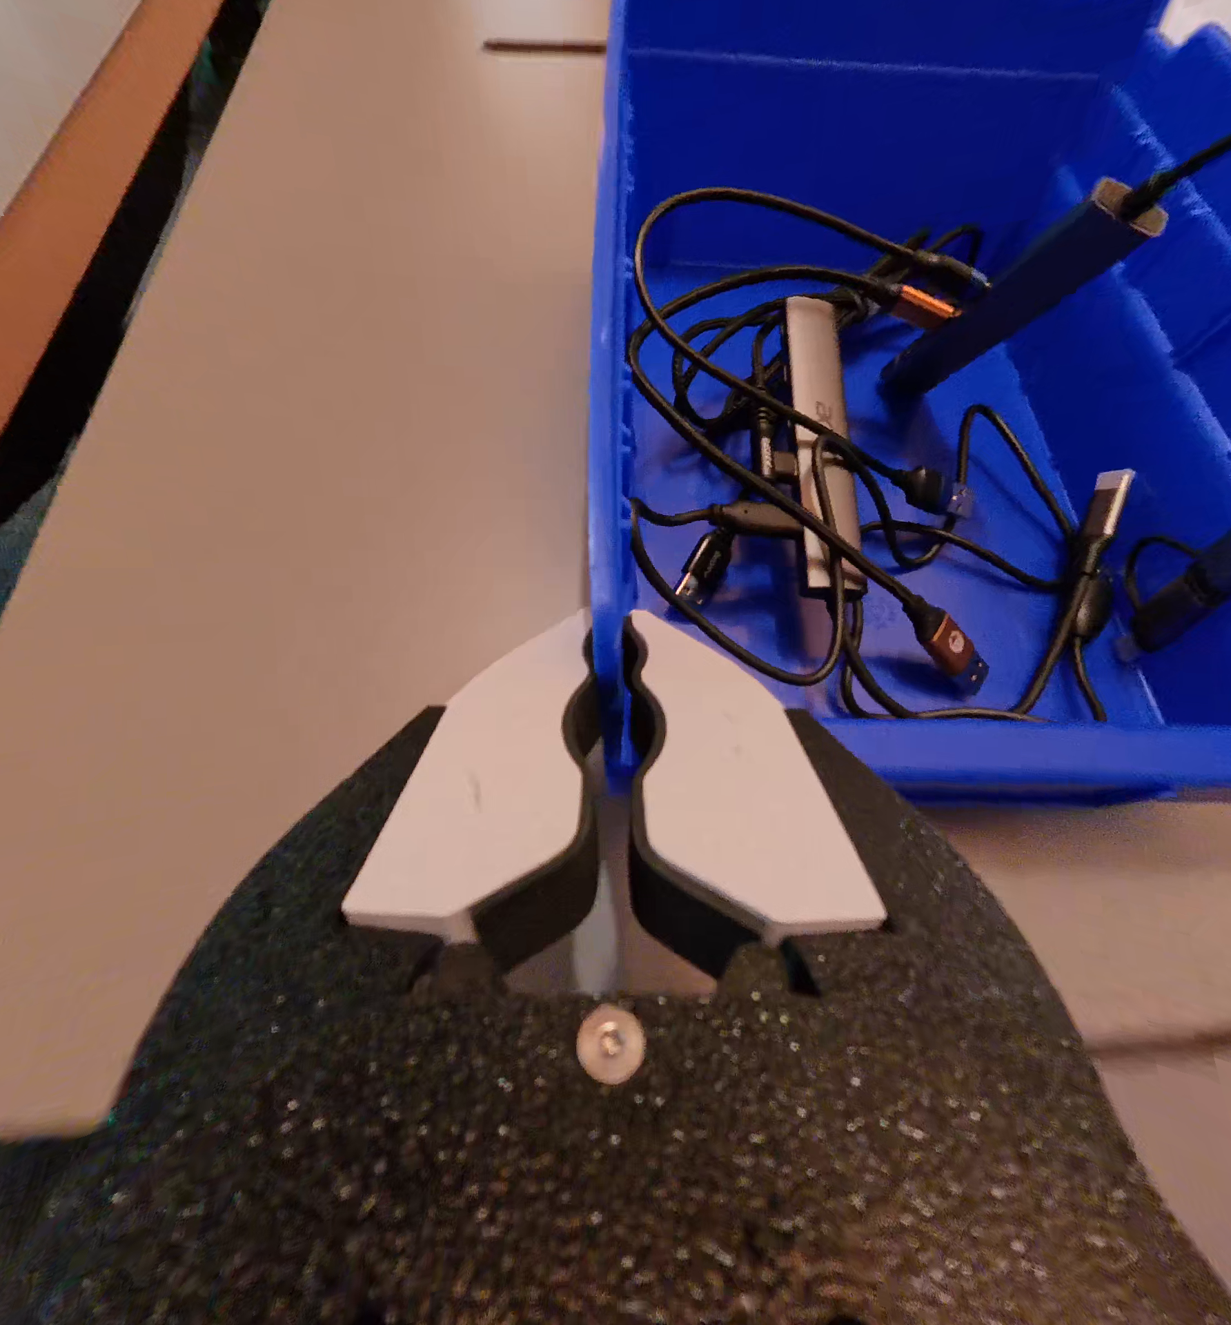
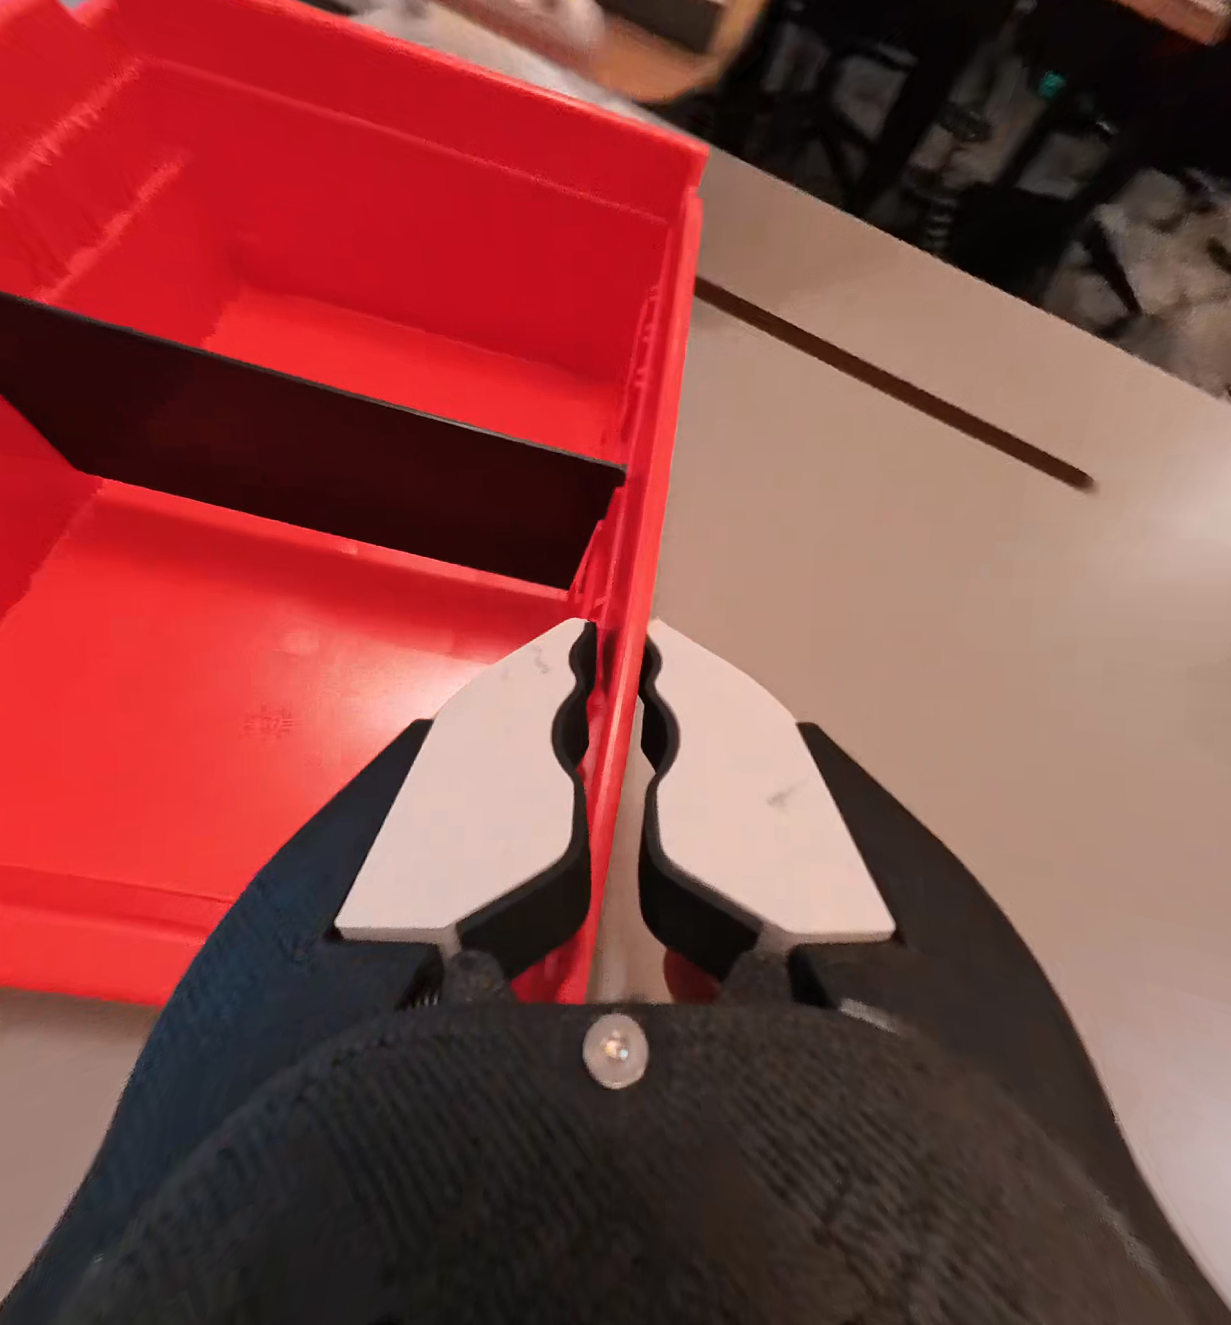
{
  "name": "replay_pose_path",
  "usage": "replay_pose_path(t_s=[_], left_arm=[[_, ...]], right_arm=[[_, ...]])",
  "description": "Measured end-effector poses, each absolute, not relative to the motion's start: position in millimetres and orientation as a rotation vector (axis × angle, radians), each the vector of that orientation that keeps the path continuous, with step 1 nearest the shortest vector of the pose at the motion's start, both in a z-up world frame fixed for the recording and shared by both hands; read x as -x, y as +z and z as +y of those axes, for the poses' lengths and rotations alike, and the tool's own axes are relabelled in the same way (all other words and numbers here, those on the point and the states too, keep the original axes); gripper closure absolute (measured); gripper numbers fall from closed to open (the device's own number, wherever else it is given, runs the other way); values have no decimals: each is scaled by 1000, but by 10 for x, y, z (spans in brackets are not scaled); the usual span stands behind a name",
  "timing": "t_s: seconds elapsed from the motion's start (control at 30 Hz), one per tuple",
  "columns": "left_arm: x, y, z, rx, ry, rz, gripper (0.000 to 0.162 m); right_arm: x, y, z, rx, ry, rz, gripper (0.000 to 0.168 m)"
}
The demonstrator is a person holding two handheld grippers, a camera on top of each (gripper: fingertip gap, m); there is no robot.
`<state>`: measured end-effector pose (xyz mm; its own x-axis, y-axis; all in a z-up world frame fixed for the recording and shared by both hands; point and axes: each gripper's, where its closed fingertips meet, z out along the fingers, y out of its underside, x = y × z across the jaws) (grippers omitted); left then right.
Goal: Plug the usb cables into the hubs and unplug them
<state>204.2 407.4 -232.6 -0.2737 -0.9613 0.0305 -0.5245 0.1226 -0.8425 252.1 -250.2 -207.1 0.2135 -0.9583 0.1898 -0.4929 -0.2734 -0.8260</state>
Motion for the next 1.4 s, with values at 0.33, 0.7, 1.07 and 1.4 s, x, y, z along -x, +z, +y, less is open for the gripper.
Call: replay_pose_path(t_s=[0.33, 0.7, 1.07, 1.4], left_arm=[[-3045, -2323, 3185, 1371, -1085, 1767, 160], [-3355, -2319, 2992, 1305, -1079, 1788, 159], [-3296, -2237, 3035, 1179, -989, 1847, 148], [-3321, -1715, 2155, 701, -756, 2142, 110]], right_arm=[[-2732, -2078, -3792, 1613, -1054, 1597, 161], [-2951, -2074, -4143, 1578, -1093, 1639, 161], [-2913, -2084, -4204, 1603, -1190, 1644, 143], [-2489, -1122, -3682, 1380, -1323, 1394, 89]])
